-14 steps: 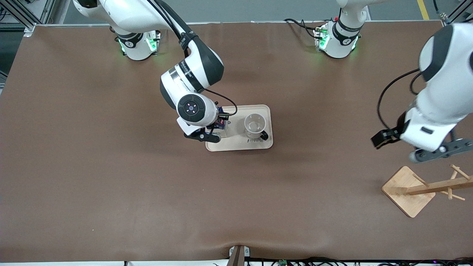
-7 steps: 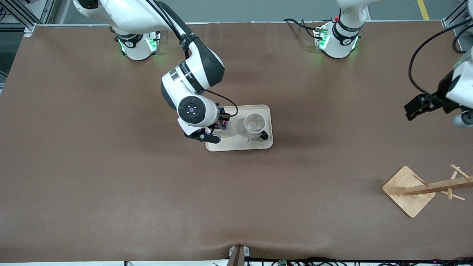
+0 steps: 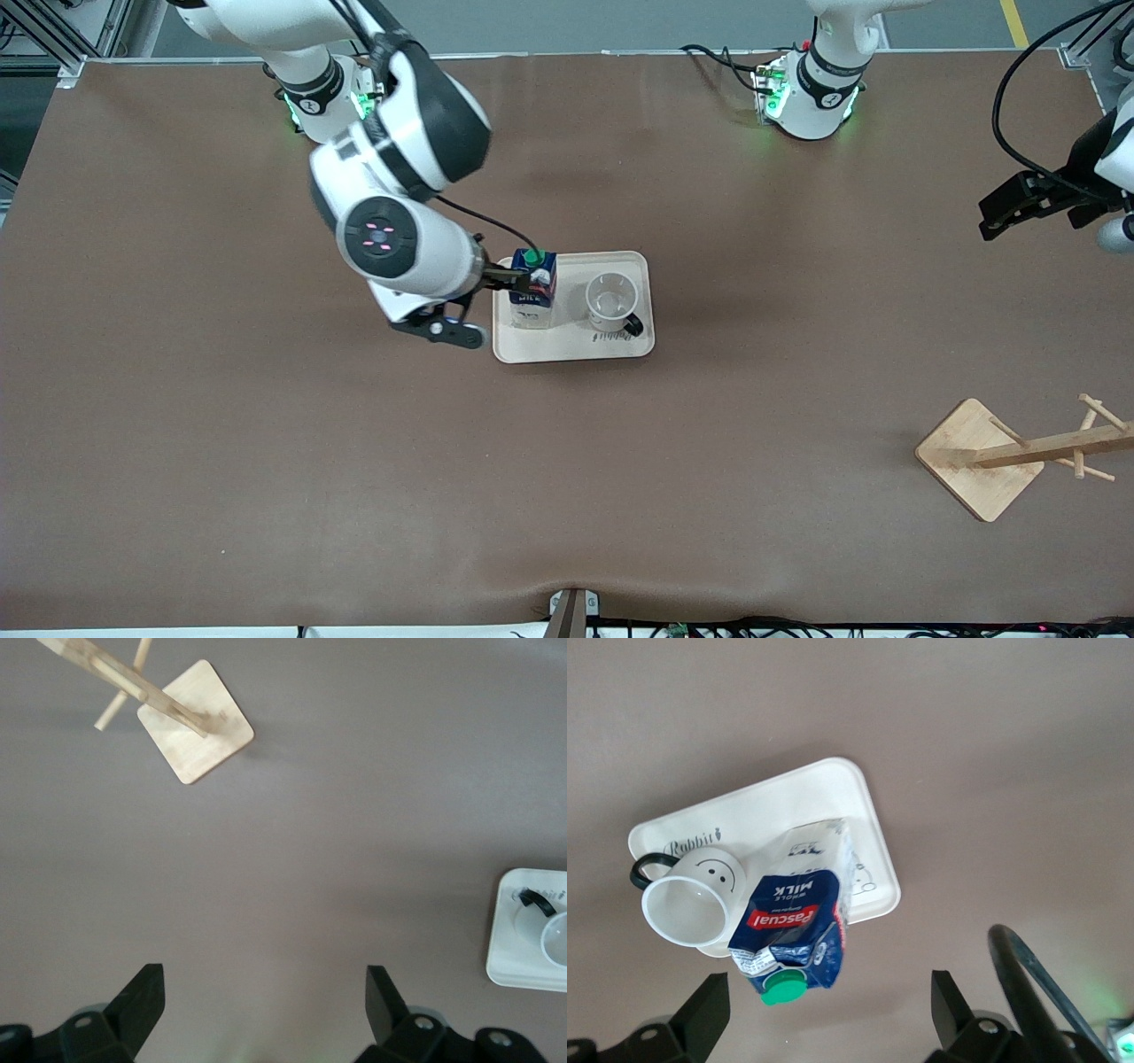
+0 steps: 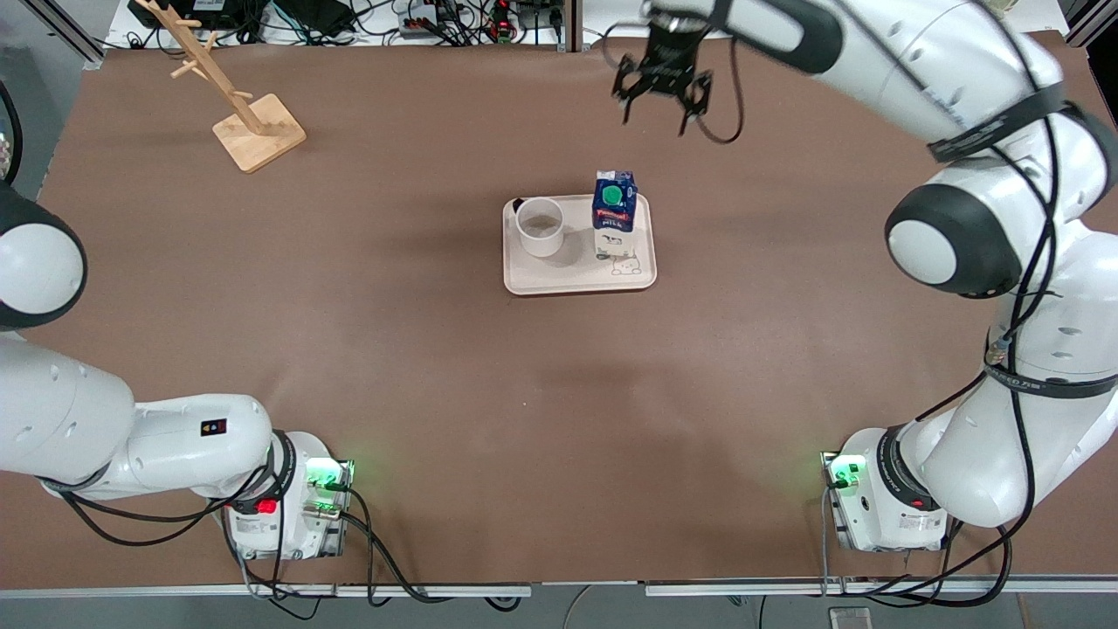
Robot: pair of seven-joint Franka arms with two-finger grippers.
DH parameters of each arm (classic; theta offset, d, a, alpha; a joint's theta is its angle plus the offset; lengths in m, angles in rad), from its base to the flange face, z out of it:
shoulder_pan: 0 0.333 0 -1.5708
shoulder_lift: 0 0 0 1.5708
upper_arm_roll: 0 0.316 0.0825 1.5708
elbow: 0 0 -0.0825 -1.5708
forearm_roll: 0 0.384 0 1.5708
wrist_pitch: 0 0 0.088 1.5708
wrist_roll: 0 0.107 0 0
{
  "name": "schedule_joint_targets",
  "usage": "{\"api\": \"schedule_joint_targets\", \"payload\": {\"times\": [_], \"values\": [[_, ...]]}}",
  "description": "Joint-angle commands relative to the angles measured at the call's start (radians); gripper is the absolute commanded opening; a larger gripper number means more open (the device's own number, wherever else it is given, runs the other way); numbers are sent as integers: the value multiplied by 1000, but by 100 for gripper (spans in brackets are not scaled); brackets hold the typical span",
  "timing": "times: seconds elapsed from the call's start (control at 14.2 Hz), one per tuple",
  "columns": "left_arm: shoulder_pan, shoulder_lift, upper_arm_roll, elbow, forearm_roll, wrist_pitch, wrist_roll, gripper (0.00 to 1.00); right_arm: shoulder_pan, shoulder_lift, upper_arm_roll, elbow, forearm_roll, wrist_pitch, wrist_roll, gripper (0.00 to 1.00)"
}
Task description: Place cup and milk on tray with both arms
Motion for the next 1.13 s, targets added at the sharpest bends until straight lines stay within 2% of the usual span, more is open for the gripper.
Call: {"api": "schedule_joint_targets", "payload": {"times": [0.0, 0.21, 0.28, 0.35, 0.42, 0.49, 0.56, 0.77, 0.91, 1.06], "values": [[-93, -89, 93, -103, -27, 7, 18, 100, -91, 3, 8, 80, -10, -120, 7, 100], [-95, -114, 93, -131, -46, 8, 18, 100, -111, -60, 10, 102, -218, -199, 10, 100], [-96, -118, 85, -133, -46, 7, 18, 100, -129, -83, 13, 111, -231, -199, 13, 100], [-96, -119, 80, -131, -44, 7, 18, 100, -198, -104, 22, 125, -137, -190, 13, 100], [-95, -117, 74, -130, -46, 5, 18, 100, -274, -109, 19, 125, 41, -182, 13, 100], [-95, -114, 73, -128, -44, 7, 18, 100, -307, -108, 11, 131, 83, -176, -1, 100], [-95, -109, 73, -124, -44, 7, 18, 100, -318, -115, 8, 131, 57, -185, -57, 100], [-96, -102, 71, -122, -44, 10, 18, 100, -434, -219, 10, 84, -32, -249, -347, 100], [-96, -102, 71, -122, -44, 8, 18, 100, -493, -293, -3, 4, -84, -237, -369, 100], [-96, -102, 71, -119, -50, 8, 12, 100, -488, -342, 3, -56, -212, -211, -384, 100]]}}
